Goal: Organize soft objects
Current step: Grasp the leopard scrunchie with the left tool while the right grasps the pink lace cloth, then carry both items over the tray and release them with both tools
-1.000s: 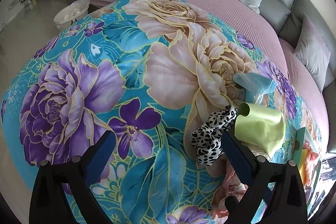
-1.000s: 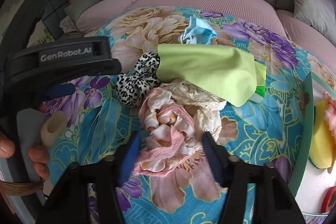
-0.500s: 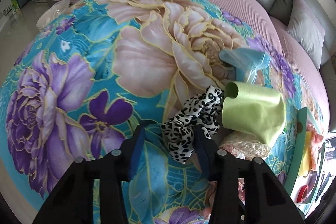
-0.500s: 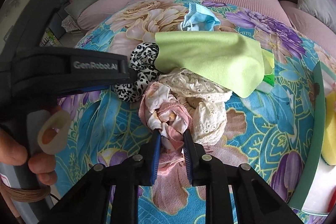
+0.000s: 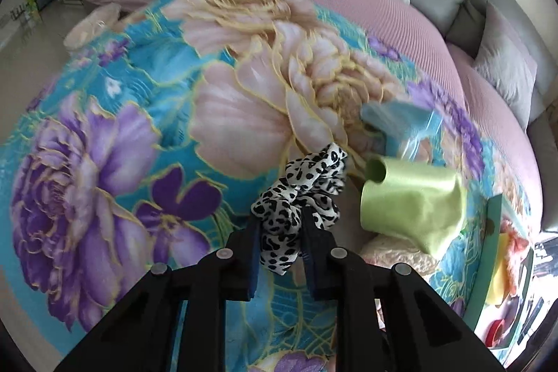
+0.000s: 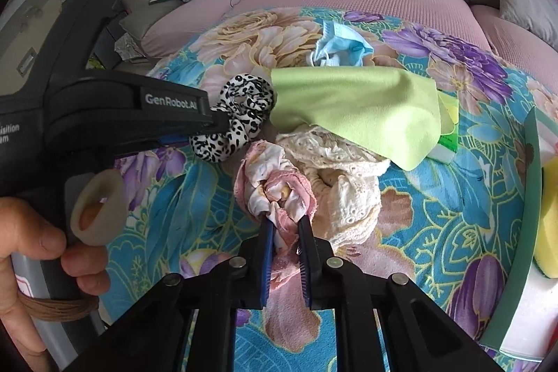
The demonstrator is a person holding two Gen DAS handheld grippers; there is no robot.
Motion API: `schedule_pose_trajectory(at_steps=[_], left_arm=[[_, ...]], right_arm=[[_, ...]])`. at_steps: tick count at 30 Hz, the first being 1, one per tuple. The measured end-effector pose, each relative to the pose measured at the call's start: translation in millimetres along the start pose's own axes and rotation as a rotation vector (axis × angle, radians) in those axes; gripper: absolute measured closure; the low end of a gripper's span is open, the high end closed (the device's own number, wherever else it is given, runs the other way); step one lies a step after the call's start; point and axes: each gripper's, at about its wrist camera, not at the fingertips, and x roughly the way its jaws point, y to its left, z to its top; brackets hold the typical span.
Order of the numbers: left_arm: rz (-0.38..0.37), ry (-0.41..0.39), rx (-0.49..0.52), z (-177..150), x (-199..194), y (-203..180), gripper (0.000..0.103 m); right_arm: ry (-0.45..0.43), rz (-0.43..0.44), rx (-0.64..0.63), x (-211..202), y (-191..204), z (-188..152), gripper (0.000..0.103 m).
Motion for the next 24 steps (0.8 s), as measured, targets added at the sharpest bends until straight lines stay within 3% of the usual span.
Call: schedule_pose_trajectory(at_steps=[12, 17, 24], left_arm=[[-0.014, -0.245, 0.053, 8.6, -76.0, -18.7, 0.082], [-0.024, -0.277, 0.102, 7.7, -88.8, -38.5, 0.082], [-0.061, -0.289, 0.214, -6.5, -99.8, -90.4, 0.082]], right_arm=[[-0.164, 0.009, 0.024, -64.8, -11.7, 8.1, 0.09], [-0.213, -0.066, 0.094, -87.9, -42.1, 9.5, 0.09], [-0.278, -0.186, 0.267, -131.1, -113.7, -6.6, 0.09]])
